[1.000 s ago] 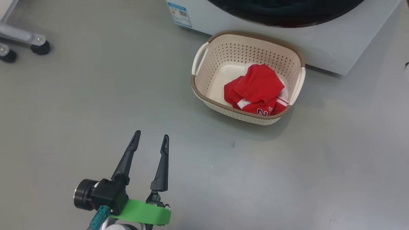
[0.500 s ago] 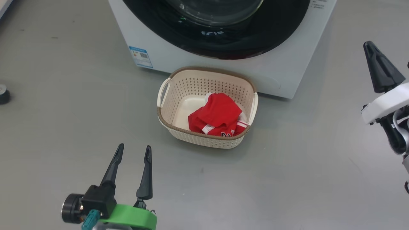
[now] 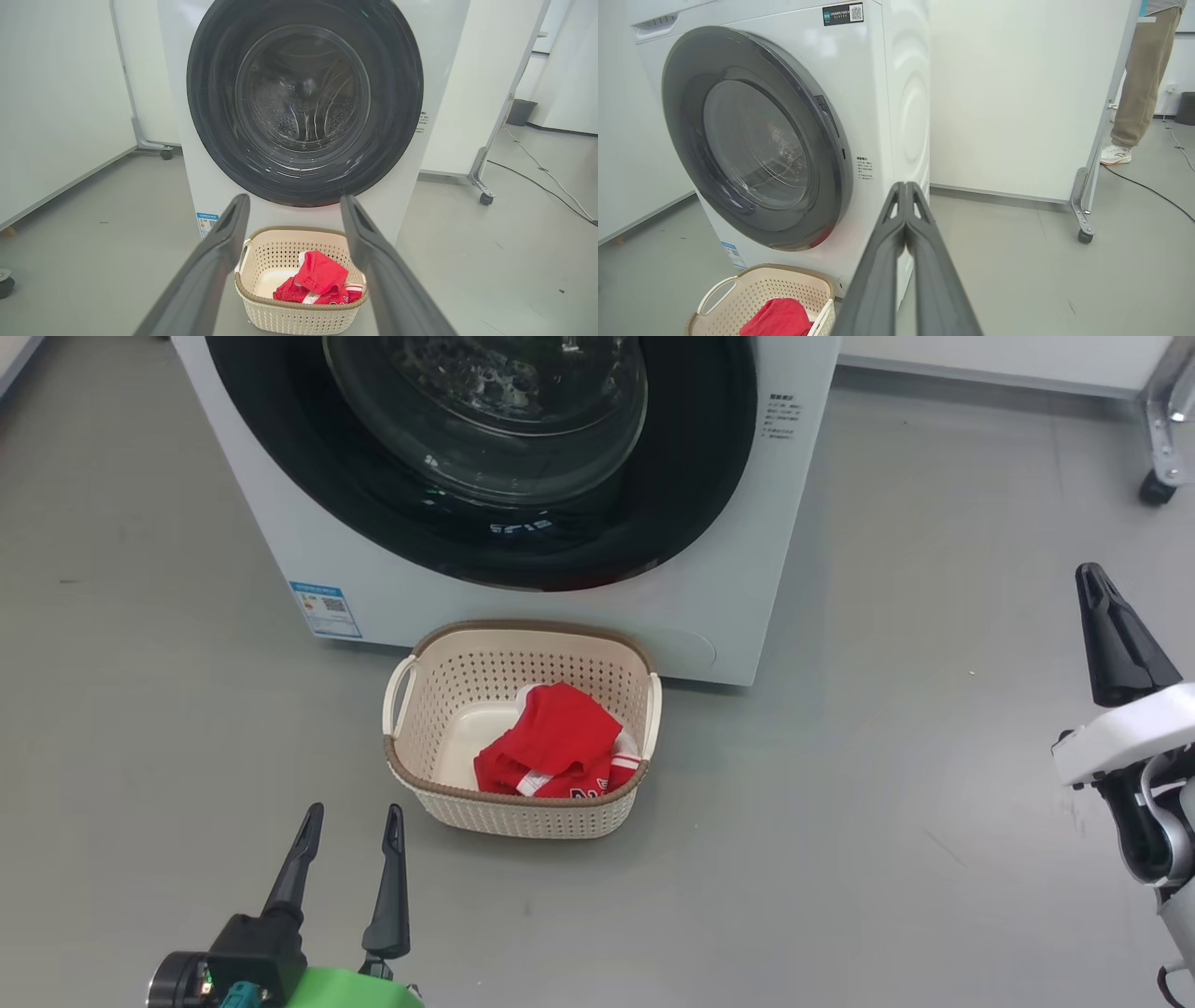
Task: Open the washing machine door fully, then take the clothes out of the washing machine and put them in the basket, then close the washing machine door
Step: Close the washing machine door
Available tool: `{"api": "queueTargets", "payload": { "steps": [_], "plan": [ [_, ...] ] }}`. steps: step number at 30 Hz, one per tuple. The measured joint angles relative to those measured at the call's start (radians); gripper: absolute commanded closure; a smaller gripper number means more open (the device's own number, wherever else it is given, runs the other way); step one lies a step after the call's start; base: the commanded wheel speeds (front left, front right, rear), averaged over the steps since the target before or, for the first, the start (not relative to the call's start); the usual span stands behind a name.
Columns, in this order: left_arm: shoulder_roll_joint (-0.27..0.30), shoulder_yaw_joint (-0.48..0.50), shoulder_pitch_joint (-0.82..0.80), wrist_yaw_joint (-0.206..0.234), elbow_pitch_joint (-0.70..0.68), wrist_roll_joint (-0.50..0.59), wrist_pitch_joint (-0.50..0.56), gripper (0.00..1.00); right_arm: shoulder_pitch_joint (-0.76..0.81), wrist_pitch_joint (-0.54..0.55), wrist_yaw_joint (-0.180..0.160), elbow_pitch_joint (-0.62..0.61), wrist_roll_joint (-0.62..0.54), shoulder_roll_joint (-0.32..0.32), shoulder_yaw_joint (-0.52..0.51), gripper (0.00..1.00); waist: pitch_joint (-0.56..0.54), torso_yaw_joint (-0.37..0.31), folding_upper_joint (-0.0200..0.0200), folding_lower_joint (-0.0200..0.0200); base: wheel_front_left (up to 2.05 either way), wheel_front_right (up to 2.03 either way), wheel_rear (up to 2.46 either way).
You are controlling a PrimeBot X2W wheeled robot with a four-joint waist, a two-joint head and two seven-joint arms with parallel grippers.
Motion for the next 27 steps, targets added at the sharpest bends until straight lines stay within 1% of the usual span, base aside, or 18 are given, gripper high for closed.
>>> {"api": "queueTargets", "payload": {
  "steps": [3,6,7,8,11,15,18,19,21,27],
  "plan": [
    [0.003,0.003,0.007,-0.001,0.0,0.0,0.0,0.0,0.025,0.0,-0.001,-0.017,-0.002,0.006,-0.014,1.0,-0.013,-0.013,0.0,0.0,0.0,0.0,0.0],
    [0.006,0.004,0.013,-0.003,0.0,-0.001,0.0,0.0,0.066,0.0,-0.009,-0.044,-0.005,0.024,-0.036,1.0,-0.031,-0.031,0.0,0.0,0.0,0.0,0.0],
    [0.007,0.004,0.014,-0.009,0.0,-0.001,0.0,0.0,0.081,0.0,-0.01,-0.051,-0.008,0.028,-0.043,1.0,-0.036,-0.035,0.0,0.0,0.0,0.0,0.0],
    [0.007,0.005,0.015,-0.011,0.001,-0.001,0.0,0.0,0.109,0.0,-0.018,-0.065,-0.01,0.035,-0.061,1.0,-0.046,-0.044,0.0,0.0,0.0,0.0,0.0],
    [0.008,0.009,0.023,-0.011,0.001,-0.001,0.0,0.0,0.146,0.0,-0.022,-0.086,-0.017,0.051,-0.077,1.0,-0.057,-0.054,0.0,0.0,0.0,0.0,0.0],
    [0.009,0.01,0.035,-0.028,0.002,-0.001,0.0,0.0,0.203,0.0,-0.035,-0.113,-0.022,0.067,-0.114,1.0,-0.066,-0.063,0.0,0.0,0.0,0.0,0.0],
    [0.009,0.012,0.036,-0.032,0.002,-0.001,0.0,0.0,0.24,0.0,-0.035,-0.134,-0.045,0.074,-0.129,1.0,-0.068,-0.066,0.0,0.0,0.0,0.0,0.0],
    [0.009,0.018,0.038,-0.036,0.001,-0.001,0.0,0.0,0.264,0.0,-0.037,-0.14,-0.073,0.074,-0.129,0.72,-0.069,-0.067,0.0,0.0,0.0,0.0,0.0],
    [0.009,0.021,0.038,-0.036,0.001,-0.001,0.0,0.0,0.277,0.0,-0.043,-0.143,-0.073,0.077,-0.137,0.0,-0.069,-0.067,0.0,0.0,0.0,0.0,0.0],
    [0.009,0.029,0.049,-0.037,0.0,0.002,0.0,0.0,0.325,0.0,-0.051,-0.176,-0.085,0.107,-0.179,0.0,-0.066,-0.071,0.0,0.0,0.0,0.0,0.0]
  ]
}}
